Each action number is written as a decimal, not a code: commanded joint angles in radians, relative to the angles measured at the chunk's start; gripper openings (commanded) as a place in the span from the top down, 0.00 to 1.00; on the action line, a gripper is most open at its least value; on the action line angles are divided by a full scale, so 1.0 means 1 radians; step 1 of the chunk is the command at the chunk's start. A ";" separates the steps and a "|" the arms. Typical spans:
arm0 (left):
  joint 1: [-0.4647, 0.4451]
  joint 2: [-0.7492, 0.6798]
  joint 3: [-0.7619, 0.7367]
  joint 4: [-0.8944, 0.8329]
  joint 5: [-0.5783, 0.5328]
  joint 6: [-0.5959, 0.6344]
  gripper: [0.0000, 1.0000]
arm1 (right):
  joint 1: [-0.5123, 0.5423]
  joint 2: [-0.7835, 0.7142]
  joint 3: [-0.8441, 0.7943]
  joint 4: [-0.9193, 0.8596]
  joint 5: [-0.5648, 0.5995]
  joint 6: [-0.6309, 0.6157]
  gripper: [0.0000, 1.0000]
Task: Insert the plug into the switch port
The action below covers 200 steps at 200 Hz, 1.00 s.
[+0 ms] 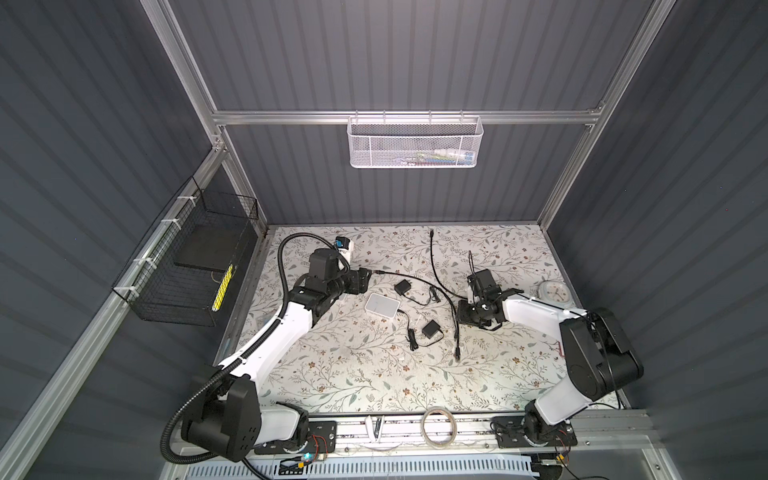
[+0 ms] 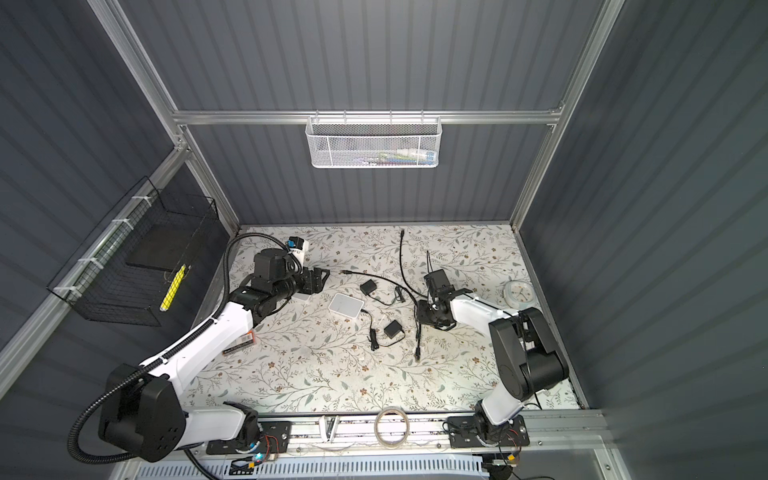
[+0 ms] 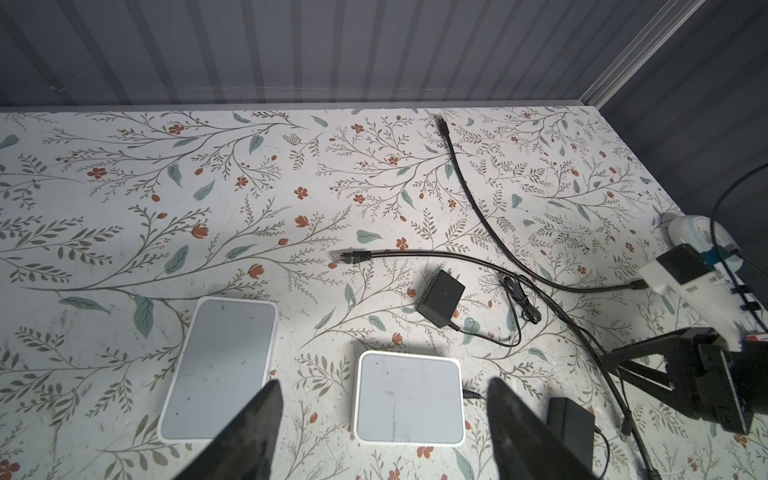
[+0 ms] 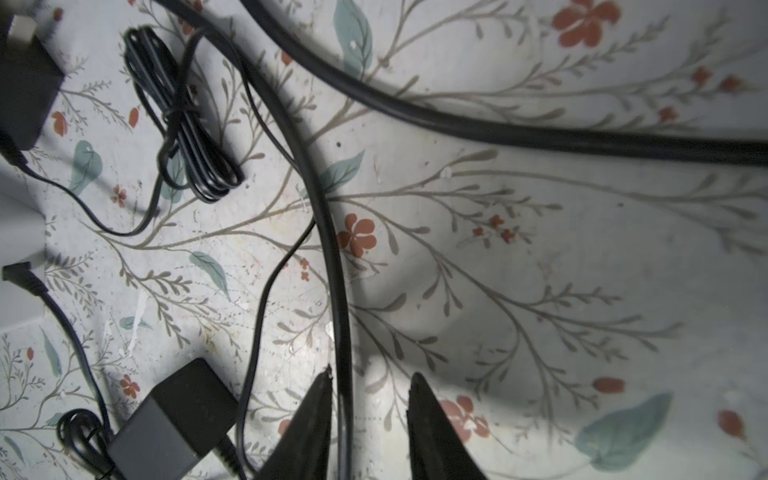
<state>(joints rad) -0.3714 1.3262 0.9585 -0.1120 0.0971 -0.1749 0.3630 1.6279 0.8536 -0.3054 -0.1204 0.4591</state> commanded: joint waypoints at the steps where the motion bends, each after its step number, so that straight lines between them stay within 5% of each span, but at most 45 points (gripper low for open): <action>1: 0.005 0.004 0.002 -0.009 0.010 0.012 0.23 | 0.008 0.030 0.008 0.001 -0.013 -0.004 0.67; 57: 0.005 0.010 0.000 -0.009 0.008 0.014 0.23 | 0.017 0.081 0.020 0.002 0.005 -0.004 0.69; 134: 0.005 0.004 0.000 -0.014 0.006 0.018 0.23 | 0.044 0.121 0.064 -0.060 0.075 -0.050 0.94; 200: 0.006 -0.025 0.004 -0.021 0.013 0.023 0.23 | 0.038 -0.061 0.122 -0.229 0.138 -0.107 1.00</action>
<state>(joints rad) -0.3714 1.3262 0.9585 -0.1127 0.0971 -0.1741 0.4019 1.6695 0.9283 -0.3985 -0.0475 0.3954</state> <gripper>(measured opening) 0.772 0.066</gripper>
